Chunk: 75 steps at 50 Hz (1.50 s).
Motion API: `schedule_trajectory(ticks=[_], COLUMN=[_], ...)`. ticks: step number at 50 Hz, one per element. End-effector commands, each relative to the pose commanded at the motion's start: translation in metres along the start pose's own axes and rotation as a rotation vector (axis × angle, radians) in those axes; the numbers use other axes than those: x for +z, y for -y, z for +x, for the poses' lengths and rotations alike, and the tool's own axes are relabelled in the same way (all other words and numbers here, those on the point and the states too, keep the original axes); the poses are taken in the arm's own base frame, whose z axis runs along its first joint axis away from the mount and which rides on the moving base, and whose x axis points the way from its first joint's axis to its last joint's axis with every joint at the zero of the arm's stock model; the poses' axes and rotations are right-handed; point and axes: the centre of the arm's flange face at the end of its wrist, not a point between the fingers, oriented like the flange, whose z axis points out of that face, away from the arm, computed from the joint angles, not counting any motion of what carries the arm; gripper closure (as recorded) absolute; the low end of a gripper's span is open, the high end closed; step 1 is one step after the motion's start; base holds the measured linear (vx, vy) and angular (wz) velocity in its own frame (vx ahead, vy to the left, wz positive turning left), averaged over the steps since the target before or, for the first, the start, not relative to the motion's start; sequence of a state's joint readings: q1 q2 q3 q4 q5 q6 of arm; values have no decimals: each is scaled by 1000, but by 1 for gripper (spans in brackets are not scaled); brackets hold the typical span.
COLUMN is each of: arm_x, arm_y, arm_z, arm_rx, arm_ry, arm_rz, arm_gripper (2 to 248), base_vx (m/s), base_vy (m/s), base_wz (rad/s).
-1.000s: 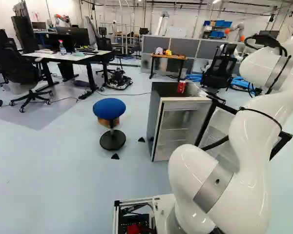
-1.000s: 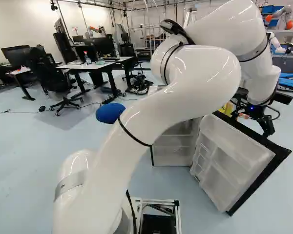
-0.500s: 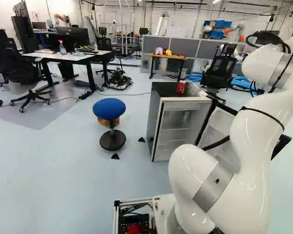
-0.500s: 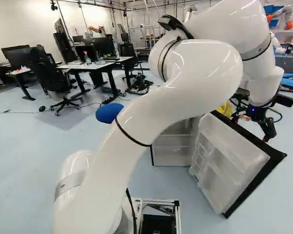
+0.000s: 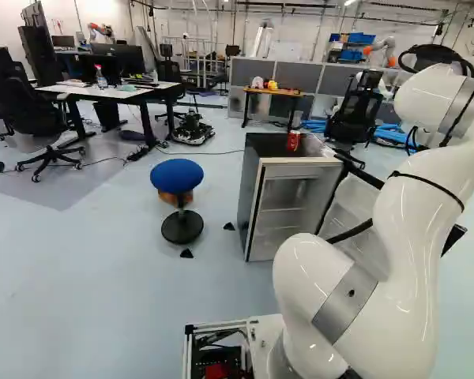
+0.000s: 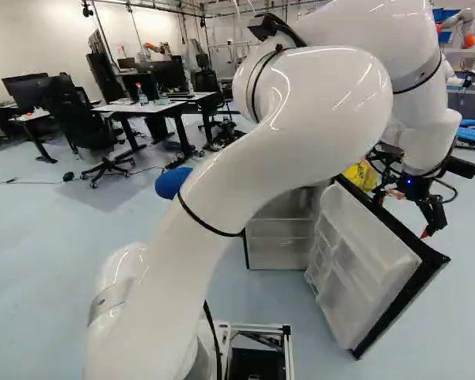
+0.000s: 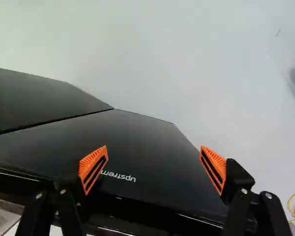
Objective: Grab a drink from the fridge
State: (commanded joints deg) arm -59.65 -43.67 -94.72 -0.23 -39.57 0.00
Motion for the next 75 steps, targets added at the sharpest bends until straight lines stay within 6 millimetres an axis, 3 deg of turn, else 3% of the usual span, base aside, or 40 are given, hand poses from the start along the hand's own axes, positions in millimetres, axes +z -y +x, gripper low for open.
schedule_trajectory(ticks=[38, 75], arm_x=[-11, -23], arm_y=[6, 32], arm_z=[-51, -110], arm_rx=[-9, -53], arm_ry=[66, 131], arm_rz=[2, 8], arm_gripper=[3, 3], base_vx=[0, 0], base_vy=[0, 0], base_wz=[0, 0])
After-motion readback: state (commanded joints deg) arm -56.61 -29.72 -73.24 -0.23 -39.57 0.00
